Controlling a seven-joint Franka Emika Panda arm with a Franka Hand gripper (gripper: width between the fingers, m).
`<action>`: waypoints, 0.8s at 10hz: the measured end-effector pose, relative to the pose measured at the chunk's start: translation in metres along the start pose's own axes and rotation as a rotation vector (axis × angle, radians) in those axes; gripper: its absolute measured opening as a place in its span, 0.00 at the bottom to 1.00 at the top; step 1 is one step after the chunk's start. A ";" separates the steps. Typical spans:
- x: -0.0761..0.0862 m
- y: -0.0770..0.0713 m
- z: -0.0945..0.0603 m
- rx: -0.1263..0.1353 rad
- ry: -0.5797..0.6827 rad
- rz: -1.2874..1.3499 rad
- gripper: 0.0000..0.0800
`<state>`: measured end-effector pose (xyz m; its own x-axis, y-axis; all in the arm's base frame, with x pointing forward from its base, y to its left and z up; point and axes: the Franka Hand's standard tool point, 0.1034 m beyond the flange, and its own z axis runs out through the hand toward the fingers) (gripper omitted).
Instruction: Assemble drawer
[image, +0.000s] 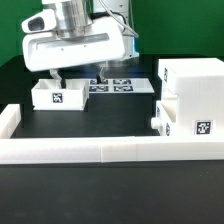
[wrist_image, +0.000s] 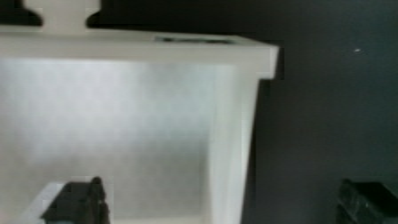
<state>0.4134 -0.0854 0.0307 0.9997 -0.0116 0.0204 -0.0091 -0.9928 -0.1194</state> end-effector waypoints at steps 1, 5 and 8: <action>-0.002 -0.003 0.006 -0.010 0.015 -0.008 0.81; -0.010 -0.004 0.024 -0.031 0.052 -0.021 0.81; -0.017 -0.001 0.026 -0.036 0.053 -0.026 0.78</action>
Offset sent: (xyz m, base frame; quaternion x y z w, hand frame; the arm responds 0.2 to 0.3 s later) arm -0.0107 -0.0061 -0.0278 -0.0365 0.0278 -0.0107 0.9989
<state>0.3969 -0.0813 0.0045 0.9971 0.0087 0.0756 0.0149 -0.9965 -0.0820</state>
